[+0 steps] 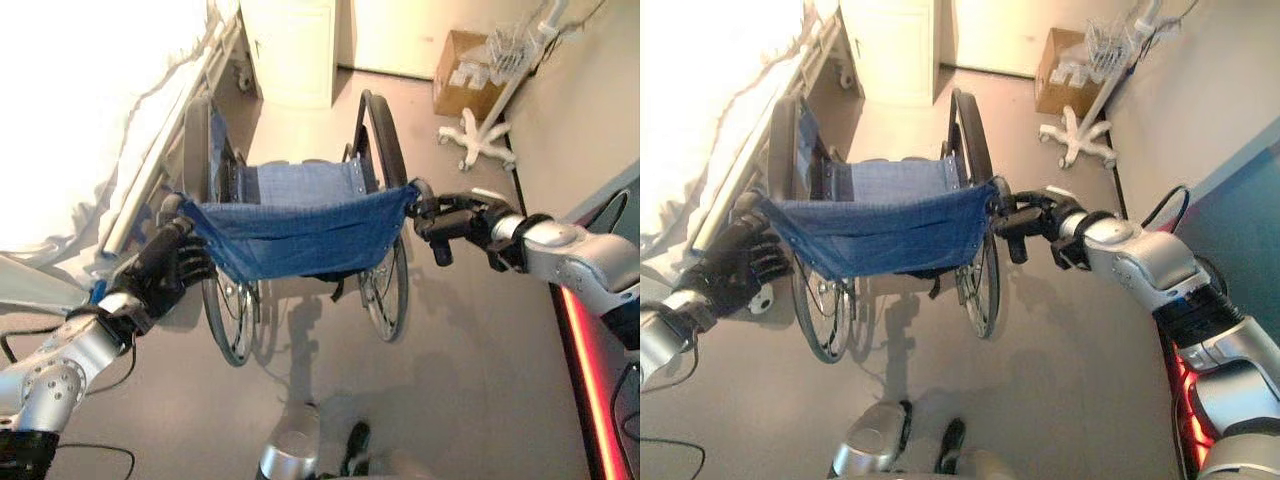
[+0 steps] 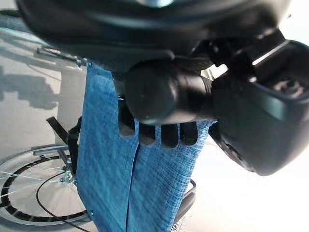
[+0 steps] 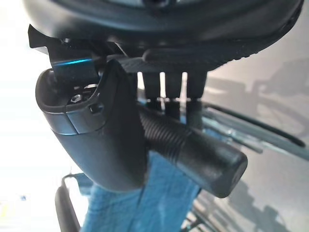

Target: Push the wheelchair next to the bed

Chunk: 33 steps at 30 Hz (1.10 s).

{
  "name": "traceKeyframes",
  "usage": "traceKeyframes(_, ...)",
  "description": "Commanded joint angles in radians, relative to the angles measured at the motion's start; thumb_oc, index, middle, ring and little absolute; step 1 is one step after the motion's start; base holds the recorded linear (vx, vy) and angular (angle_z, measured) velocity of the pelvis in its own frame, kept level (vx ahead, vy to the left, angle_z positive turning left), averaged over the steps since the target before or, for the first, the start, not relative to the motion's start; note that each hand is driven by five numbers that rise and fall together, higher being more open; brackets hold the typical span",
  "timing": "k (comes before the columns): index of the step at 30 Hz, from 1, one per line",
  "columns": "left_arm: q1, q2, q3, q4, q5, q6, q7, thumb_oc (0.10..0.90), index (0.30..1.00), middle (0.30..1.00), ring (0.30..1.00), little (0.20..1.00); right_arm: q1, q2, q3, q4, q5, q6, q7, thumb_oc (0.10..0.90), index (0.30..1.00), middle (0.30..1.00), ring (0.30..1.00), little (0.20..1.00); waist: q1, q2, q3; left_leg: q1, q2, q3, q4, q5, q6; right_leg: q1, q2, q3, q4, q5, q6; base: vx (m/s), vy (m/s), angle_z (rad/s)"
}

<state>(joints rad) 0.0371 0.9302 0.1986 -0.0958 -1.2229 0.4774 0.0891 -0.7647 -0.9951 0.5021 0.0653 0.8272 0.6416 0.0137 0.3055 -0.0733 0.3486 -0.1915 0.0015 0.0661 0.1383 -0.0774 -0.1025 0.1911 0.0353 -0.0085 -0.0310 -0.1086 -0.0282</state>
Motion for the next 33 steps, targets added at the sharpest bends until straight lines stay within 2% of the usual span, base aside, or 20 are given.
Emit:
traceKeyframes(1, -0.137, 0.005, -0.015, -0.064, -0.074, -0.108, -0.05, 0.4, 0.3, 0.3, 0.3, 0.3, -0.027, 0.004, -0.027, -0.132, -0.064, -0.179, 0.065, 0.4, 0.3, 0.3, 0.3, 0.3, -0.105, 0.045, -0.175, -0.028, 0.014, 0.067, -0.164, 0.312, 0.008, 0.078, 0.029, -0.162, 0.099, -0.044, 0.069, 0.36, 0.079, 0.07)
traceKeyframes(3, -0.175, 0.025, -0.02, -0.045, -0.087, -0.085, -0.049, 0.4, 0.3, 0.3, 0.3, 0.3, -0.013, 0.012, -0.037, -0.14, -0.069, -0.176, 0.062, 0.4, 0.3, 0.3, 0.3, 0.3, -0.103, 0.039, -0.185, -0.018, 0.006, 0.073, -0.116, 0.273, 0.027, 0.09, 0.019, -0.17, 0.135, -0.073, 0.077, 0.39, 0.084, 0.05)
traceKeyframes(6, -0.217, 0.046, -0.028, -0.021, -0.092, -0.049, -0.066, 0.4, 0.3, 0.3, 0.3, 0.3, -0.005, 0.01, -0.049, -0.137, -0.063, -0.175, 0.054, 0.4, 0.3, 0.3, 0.3, 0.3, -0.097, 0.02, -0.202, -0.013, -0.024, 0.071, -0.071, 0.227, 0.065, 0.08, -0.004, -0.183, 0.218, -0.034, 0.11, 0.34, 0.097, -0.31)
traceKeyframes(8, -0.261, 0.067, -0.048, 0.015, -0.083, -0.036, -0.105, 0.4, 0.3, 0.3, 0.3, 0.3, 0.004, 0.014, -0.063, -0.124, -0.048, -0.181, 0.035, 0.4, 0.3, 0.3, 0.3, 0.3, -0.093, 0.004, -0.214, 0.012, -0.062, 0.048, -0.054, 0.191, 0.101, 0.041, -0.023, -0.192, 0.374, 0.063, 0.162, 0.37, 0.146, -0.06)
traceKeyframes(11, -0.277, 0.086, -0.042, 0.03, -0.09, -0.03, -0.117, 0.4, 0.3, 0.3, 0.3, 0.3, 0.013, 0.02, -0.073, -0.127, -0.056, -0.179, 0.039, 0.4, 0.3, 0.3, 0.3, 0.3, -0.092, -0.002, -0.225, 0.047, -0.092, 0.027, -0.063, 0.167, 0.128, -0.01, -0.018, -0.171, 0.531, 0.198, 0.225, 0.27, 0.123, 0.1)
traceKeyframes(13, -0.278, 0.092, -0.037, 0.037, -0.097, -0.025, -0.115, 0.4, 0.3, 0.3, 0.3, 0.3, 0.018, 0.021, -0.077, -0.134, -0.062, -0.177, 0.045, 0.4, 0.3, 0.3, 0.3, 0.3, -0.098, 0.003, -0.229, 0.071, -0.099, 0.013, -0.065, 0.152, 0.138, -0.062, -0.017, -0.154, 0.606, 0.238, 0.235, 0.25, 0.095, 0.24)
traceKeyframes(15, -0.273, 0.094, -0.031, 0.038, -0.106, -0.022, -0.109, 0.4, 0.3, 0.3, 0.3, 0.3, 0.026, 0.025, -0.085, -0.143, -0.072, -0.172, 0.05, 0.4, 0.3, 0.3, 0.3, 0.3, -0.107, 0.008, -0.229, 0.085, -0.104, 0.0, -0.059, 0.141, 0.143, -0.096, -0.029, -0.152, 0.602, 0.214, 0.222, 0.25, 0.035, 0.29)
traceKeyframes(16, -0.265, 0.112, -0.022, 0.036, -0.122, -0.021, -0.107, 0.4, 0.3, 0.3, 0.3, 0.3, 0.032, 0.014, -0.098, -0.174, -0.066, -0.15, 0.036, 0.4, 0.3, 0.3, 0.3, 0.3, -0.12, 0.018, -0.228, 0.096, -0.108, -0.026, -0.044, 0.129, 0.142, -0.129, -0.038, -0.156, 0.528, 0.137, 0.185, 0.26, -0.023, 0.15)
traceKeyframes(19, -0.266, 0.12, -0.021, 0.042, -0.131, -0.049, -0.117, 0.4, 0.3, 0.3, 0.3, 0.3, 0.032, -0.011, -0.114, -0.183, -0.057, -0.15, 0.032, 0.4, 0.3, 0.3, 0.3, 0.3, -0.14, 0.032, -0.201, 0.129, -0.105, -0.074, -0.016, 0.101, 0.128, -0.187, -0.083, -0.171, 0.351, 0.088, 0.145, 0.23, -0.071, 0.16)
traceKeyframes(22, -0.281, 0.121, -0.041, 0.039, -0.136, -0.068, -0.102, 0.4, 0.3, 0.3, 0.3, 0.3, 0.013, -0.025, -0.102, -0.18, -0.043, -0.158, 0.019, 0.4, 0.3, 0.3, 0.3, 0.3, -0.167, 0.032, -0.174, 0.179, -0.105, -0.11, 0.003, 0.044, 0.126, -0.255, -0.15, -0.142, 0.195, 0.148, 0.162, 0.23, -0.137, 0.39)
traceKeyframes(24, -0.285, 0.118, -0.054, 0.024, -0.137, -0.075, -0.084, 0.4, 0.3, 0.3, 0.3, 0.3, -0.006, -0.04, -0.096, -0.19, -0.013, -0.147, 0.005, 0.4, 0.3, 0.3, 0.3, 0.3, -0.188, 0.024, -0.166, 0.222, -0.1, -0.136, 0.01, -0.013, 0.122, -0.308, -0.204, -0.095, 0.093, 0.247, 0.195, 0.33, -0.221, 0.34)
traceKeyframes(27, -0.284, 0.112, -0.061, -0.005, -0.138, -0.076, -0.052, 0.4, 0.3, 0.3, 0.3, 0.3, -0.027, -0.048, -0.109, -0.221, 0.019, -0.097, -0.006, 0.4, 0.3, 0.3, 0.3, 0.3, -0.208, 0.013, -0.164, 0.283, -0.068, -0.163, 0.017, -0.078, 0.108, -0.35, -0.229, -0.061, 0.04, 0.312, 0.226, 0.37, -0.235, 0.35)
traceKeyframes(29, -0.262, 0.095, -0.052, -0.017, -0.121, -0.08, -0.066, 0.4, 0.3, 0.3, 0.3, 0.3, -0.041, -0.056, -0.11, -0.217, 0.024, -0.081, -0.001, 0.4, 0.3, 0.3, 0.3, 0.3, -0.21, 0.008, -0.177, 0.301, -0.044, -0.163, 0.026, -0.072, 0.1, -0.337, -0.212, -0.067, 0.058, 0.284, 0.229, 0.33, -0.2, 0.29)
traceKeyframes(31, -0.227, 0.059, -0.055, -0.042, -0.116, -0.093, -0.059, 0.4, 0.3, 0.3, 0.3, 0.3, -0.073, -0.068, -0.083, -0.179, 0.03, -0.09, 0.021, 0.4, 0.3, 0.3, 0.3, 0.3, -0.212, 0.005, -0.209, 0.307, -0.004, -0.172, 0.051, -0.001, 0.067, -0.317, -0.177, -0.085, 0.069, 0.25, 0.201, 0.31, -0.192, 0.35)
traceKeyframes(32, -0.221, 0.057, -0.051, -0.048, -0.115, -0.091, -0.058, 0.4, 0.3, 0.3, 0.3, 0.3, -0.078, -0.073, -0.078, -0.176, 0.031, -0.092, 0.022, 0.4, 0.3, 0.3, 0.3, 0.3, -0.213, 0.006, -0.213, 0.307, 0.004, -0.171, 0.057, 0.016, 0.061, -0.314, -0.17, -0.089, 0.071, 0.243, 0.194, 0.2, -0.145, 0.38)
traceKeyframes(33, -0.207, 0.055, -0.045, -0.06, -0.117, -0.09, -0.056, 0.4, 0.3, 0.3, 0.3, 0.3, -0.085, -0.085, -0.069, -0.17, 0.037, -0.099, 0.025, 0.4, 0.3, 0.3, 0.3, 0.3, -0.212, 0.005, -0.221, 0.301, 0.022, -0.167, 0.078, 0.061, 0.045, -0.304, -0.158, -0.1, 0.072, 0.229, 0.18, 0.18, -0.175, 0.47)
